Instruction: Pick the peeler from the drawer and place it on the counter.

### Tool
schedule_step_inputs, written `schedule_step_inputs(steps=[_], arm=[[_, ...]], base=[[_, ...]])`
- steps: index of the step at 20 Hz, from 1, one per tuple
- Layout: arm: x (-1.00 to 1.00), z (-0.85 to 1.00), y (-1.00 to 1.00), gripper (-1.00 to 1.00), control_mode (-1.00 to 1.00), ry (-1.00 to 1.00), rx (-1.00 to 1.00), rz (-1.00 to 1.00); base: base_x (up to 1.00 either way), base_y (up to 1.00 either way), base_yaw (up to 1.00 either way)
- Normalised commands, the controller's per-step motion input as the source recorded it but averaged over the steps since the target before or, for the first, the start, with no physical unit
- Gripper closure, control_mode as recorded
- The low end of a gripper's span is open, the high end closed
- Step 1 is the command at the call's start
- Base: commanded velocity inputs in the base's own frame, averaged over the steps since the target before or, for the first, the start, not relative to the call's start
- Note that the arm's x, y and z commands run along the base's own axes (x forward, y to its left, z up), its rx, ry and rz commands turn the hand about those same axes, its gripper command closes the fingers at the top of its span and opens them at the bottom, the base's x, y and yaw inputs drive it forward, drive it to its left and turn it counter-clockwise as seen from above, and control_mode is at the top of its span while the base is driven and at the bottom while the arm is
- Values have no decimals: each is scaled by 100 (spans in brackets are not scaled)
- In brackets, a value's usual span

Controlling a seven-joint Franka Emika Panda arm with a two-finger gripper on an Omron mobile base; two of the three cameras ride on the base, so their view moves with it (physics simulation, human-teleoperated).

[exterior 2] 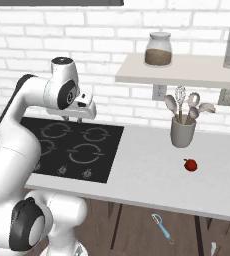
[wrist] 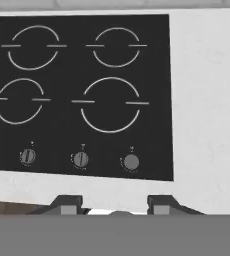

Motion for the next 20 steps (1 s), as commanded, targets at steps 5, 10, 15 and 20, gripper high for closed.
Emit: schedule_step_inputs(steps=[5,10,15,20], arm=[[-58,0,0,-100,-100,-2,-5,0],[-100,-1,0,-100,-100,-1,-11,0],[-91,-1,0,-100,-100,-5,0,-10],[-52,-1,0,-100,-100,-11,5,-18]], base=[[0,0,0],[0,0,0],[0,0,0],[0,0,0]])
